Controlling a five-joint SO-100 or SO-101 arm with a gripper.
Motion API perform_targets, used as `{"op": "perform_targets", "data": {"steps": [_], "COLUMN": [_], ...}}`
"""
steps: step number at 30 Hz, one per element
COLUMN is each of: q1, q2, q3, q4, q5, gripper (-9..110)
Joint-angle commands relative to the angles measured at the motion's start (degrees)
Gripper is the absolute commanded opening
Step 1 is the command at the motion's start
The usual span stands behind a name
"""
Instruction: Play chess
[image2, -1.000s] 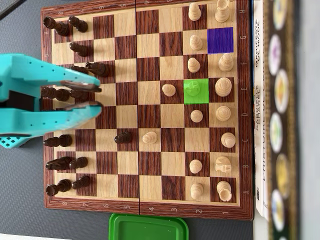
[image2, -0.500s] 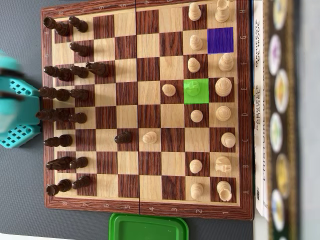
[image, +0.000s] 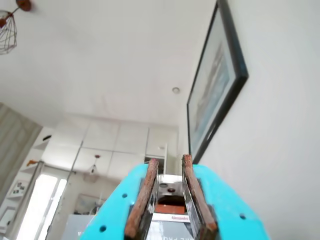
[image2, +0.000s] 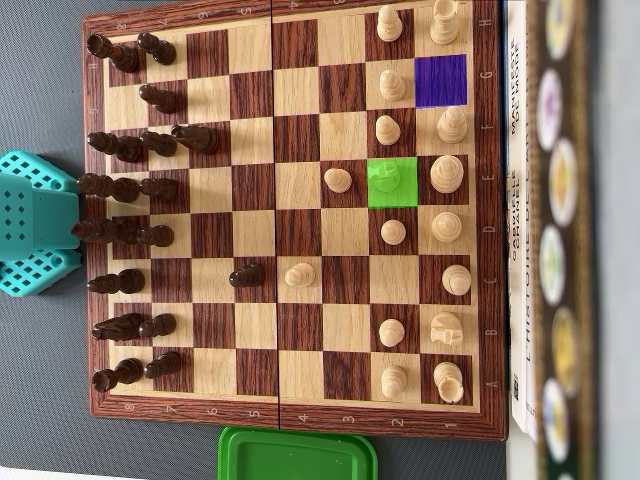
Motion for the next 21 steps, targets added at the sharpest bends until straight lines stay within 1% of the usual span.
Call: {"op": "perform_targets", "data": {"steps": [1, 13, 18, 21], "q1": [-0.26, -0.18, -0.18, -0.18], "q2": [0.62, 0.62, 0.62, 0.62], "q3": [1.14, 1.14, 1.14, 1.14], "q4": [-6.50, -23.99, -29.79, -33.93], "q5": [-0.35, -0.79, -5.89, -6.86], "gripper": [9, 9, 9, 9]}}
